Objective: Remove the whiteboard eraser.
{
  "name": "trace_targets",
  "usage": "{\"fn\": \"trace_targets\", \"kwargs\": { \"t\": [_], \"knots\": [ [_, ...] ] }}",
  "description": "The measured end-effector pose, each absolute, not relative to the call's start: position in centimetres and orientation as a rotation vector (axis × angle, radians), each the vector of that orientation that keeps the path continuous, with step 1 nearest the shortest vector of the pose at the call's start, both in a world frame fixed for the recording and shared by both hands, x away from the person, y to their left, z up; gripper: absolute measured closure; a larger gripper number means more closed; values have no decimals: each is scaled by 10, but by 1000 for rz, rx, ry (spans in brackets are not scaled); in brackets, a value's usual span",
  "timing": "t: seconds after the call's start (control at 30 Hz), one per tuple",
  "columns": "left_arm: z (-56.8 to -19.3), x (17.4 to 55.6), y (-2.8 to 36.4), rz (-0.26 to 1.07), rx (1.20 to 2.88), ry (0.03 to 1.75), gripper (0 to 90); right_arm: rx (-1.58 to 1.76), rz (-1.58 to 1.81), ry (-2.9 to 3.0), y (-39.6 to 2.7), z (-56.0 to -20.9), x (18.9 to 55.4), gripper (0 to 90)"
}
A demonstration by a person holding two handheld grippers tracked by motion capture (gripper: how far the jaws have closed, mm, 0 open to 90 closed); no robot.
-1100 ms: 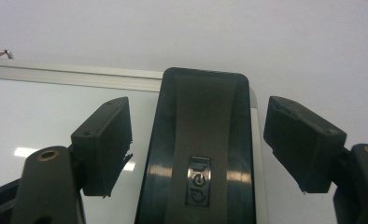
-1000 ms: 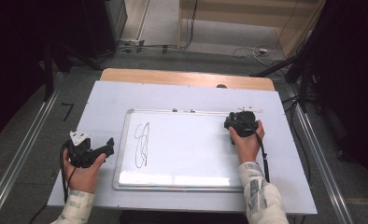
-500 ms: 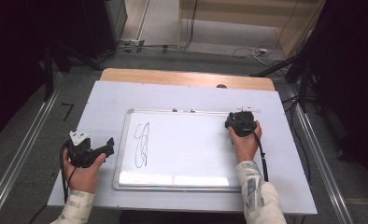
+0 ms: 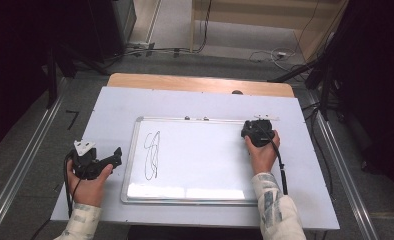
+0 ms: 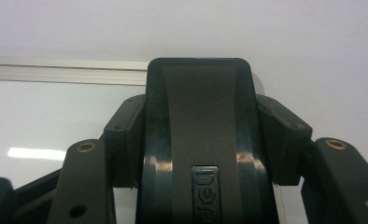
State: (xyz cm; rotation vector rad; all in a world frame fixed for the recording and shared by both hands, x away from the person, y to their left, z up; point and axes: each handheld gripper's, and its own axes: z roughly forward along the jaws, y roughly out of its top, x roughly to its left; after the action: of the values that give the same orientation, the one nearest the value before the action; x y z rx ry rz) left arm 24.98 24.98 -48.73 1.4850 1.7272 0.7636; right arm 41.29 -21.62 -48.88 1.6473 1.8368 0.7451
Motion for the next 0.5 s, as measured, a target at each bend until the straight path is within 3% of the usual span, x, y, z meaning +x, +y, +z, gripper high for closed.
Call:
{"fn": "trace_targets", "kwargs": {
  "t": [0.5],
  "knots": [
    [-488, 250, 249, 761, 1482, 1732, 83, 1546, 860, 1910, -207, -465, 388, 387]
  ]
}}
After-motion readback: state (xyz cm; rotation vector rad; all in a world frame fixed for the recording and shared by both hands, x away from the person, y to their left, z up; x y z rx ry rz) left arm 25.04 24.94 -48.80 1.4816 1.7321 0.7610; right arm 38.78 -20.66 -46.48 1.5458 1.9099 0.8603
